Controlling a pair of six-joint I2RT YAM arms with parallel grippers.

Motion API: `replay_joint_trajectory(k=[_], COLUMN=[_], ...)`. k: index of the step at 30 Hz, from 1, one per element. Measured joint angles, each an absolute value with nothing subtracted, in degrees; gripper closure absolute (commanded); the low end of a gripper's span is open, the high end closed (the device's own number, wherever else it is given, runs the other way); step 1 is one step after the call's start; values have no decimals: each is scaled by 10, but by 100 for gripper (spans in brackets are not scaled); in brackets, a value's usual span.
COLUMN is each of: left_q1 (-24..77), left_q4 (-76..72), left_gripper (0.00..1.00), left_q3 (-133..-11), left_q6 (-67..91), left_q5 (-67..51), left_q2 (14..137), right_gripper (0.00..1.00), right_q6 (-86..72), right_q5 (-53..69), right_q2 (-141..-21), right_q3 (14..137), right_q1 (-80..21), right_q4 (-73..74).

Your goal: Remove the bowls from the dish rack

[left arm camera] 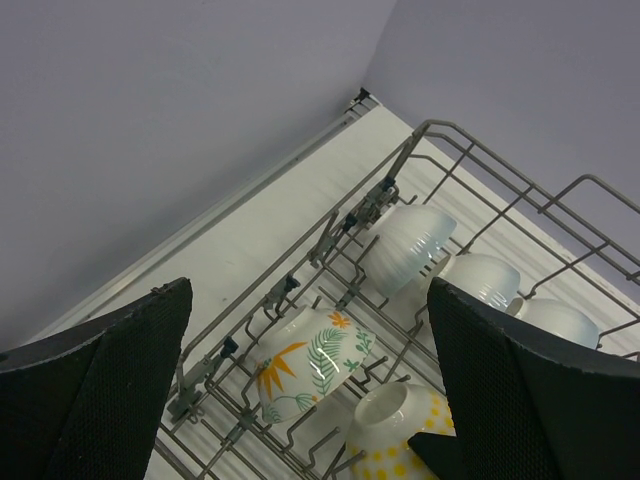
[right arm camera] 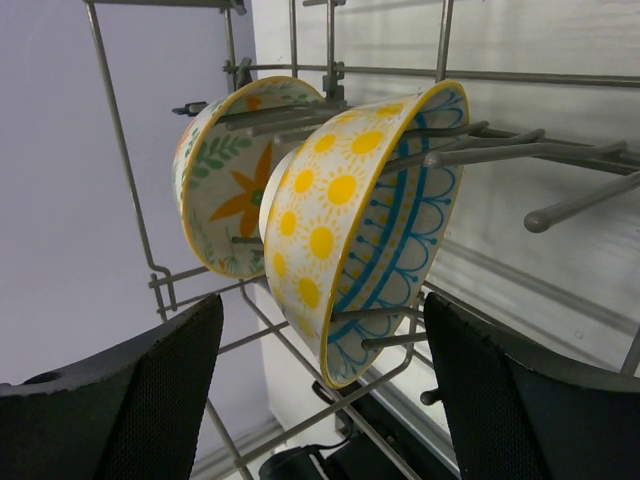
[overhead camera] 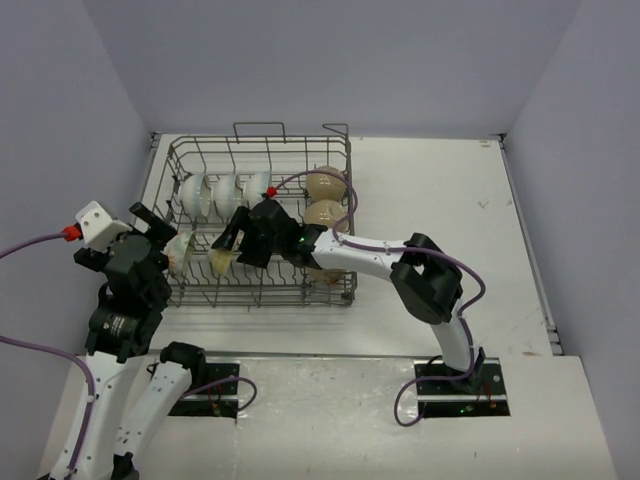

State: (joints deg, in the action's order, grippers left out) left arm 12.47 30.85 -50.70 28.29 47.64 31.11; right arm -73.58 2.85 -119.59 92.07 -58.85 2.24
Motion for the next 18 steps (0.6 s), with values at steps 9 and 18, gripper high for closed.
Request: replay_joint_trajectory(k=[9, 18], left_q1=[125, 125], left_q4=[308, 305], left_gripper=[0, 0], left_q3=[-507, -506], left_q6=[279, 279], left_q5=[472, 468], left_q2=[311, 311], right_gripper=[23, 22], right_q6=[-748, -735], right_q5=[71, 50], right_q2=[-1196, -1192], right_q3=[904, 906], right_q1=[-575, -579], right_q4=[-14, -4])
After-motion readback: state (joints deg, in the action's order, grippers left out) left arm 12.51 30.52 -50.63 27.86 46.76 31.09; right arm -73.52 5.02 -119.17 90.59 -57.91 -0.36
